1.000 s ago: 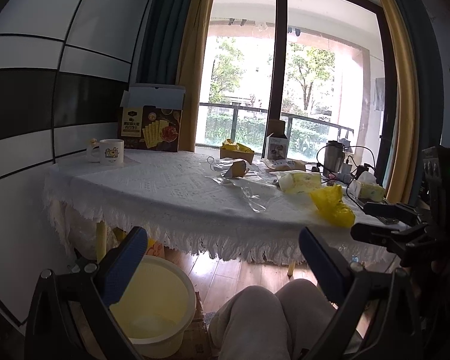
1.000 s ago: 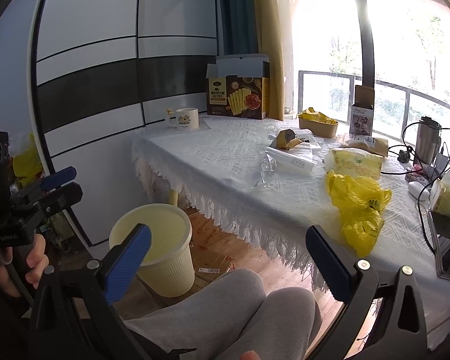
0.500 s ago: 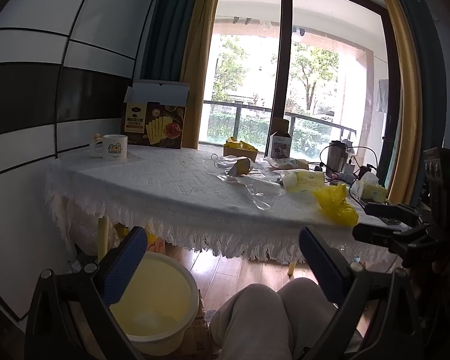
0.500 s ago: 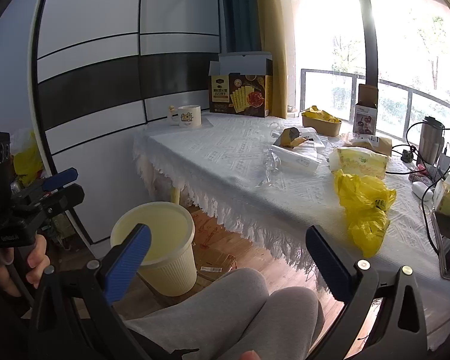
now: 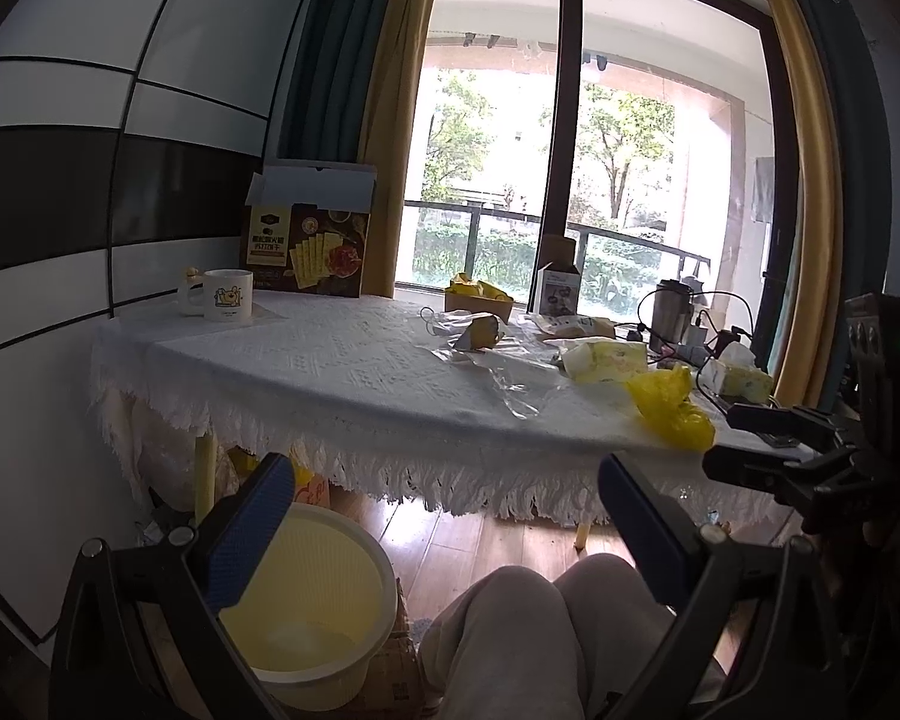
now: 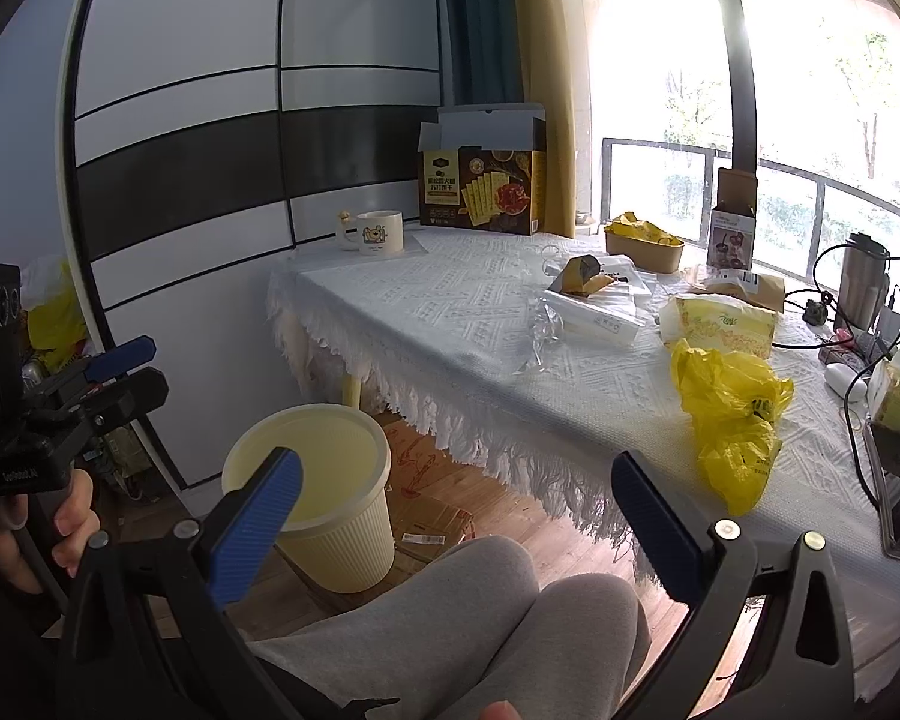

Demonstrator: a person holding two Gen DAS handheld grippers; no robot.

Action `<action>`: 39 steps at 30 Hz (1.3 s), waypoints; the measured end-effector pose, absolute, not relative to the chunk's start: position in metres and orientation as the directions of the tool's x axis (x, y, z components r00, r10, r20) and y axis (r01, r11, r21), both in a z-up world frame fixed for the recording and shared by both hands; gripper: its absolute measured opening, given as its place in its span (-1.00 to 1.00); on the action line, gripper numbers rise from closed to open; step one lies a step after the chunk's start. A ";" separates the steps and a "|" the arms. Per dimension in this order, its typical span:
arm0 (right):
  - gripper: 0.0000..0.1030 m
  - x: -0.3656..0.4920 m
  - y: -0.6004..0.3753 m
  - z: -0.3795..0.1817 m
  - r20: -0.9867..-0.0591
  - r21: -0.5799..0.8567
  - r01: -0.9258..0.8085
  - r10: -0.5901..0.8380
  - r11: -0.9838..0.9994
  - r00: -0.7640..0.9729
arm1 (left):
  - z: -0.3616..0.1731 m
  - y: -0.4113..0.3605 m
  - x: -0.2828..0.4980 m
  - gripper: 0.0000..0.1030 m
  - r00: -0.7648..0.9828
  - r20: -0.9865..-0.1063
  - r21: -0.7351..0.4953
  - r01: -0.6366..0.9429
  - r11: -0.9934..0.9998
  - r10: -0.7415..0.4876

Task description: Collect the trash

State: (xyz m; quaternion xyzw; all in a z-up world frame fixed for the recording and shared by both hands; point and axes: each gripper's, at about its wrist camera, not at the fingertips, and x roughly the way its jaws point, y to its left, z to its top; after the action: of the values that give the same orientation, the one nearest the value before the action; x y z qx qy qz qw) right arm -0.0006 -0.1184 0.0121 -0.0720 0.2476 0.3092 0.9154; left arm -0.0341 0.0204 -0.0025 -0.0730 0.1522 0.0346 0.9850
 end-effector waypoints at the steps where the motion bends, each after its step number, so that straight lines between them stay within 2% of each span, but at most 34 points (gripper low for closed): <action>1: 0.99 -0.001 -0.118 0.012 -0.498 0.022 -0.602 0.531 0.798 0.686 | -0.002 0.020 -0.034 0.96 0.951 -0.305 -0.133 -0.090 0.987 0.046; 31: 0.99 0.002 -0.118 0.008 -0.503 0.030 -0.599 0.530 0.800 0.683 | -0.001 0.027 -0.018 0.97 0.956 -0.289 -0.153 -0.091 0.984 0.043; 39: 0.99 0.022 -0.139 0.010 -0.478 0.020 -0.563 0.503 0.826 0.720 | -0.003 0.030 0.031 1.00 0.941 -0.339 -0.162 -0.045 0.986 -0.013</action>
State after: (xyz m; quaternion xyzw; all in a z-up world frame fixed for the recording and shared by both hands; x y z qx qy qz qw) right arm 0.0219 -0.1386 0.0099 -0.0636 0.2384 0.2880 0.9253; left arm 0.0307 0.0297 -0.0026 -0.0842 0.1718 0.0083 0.9815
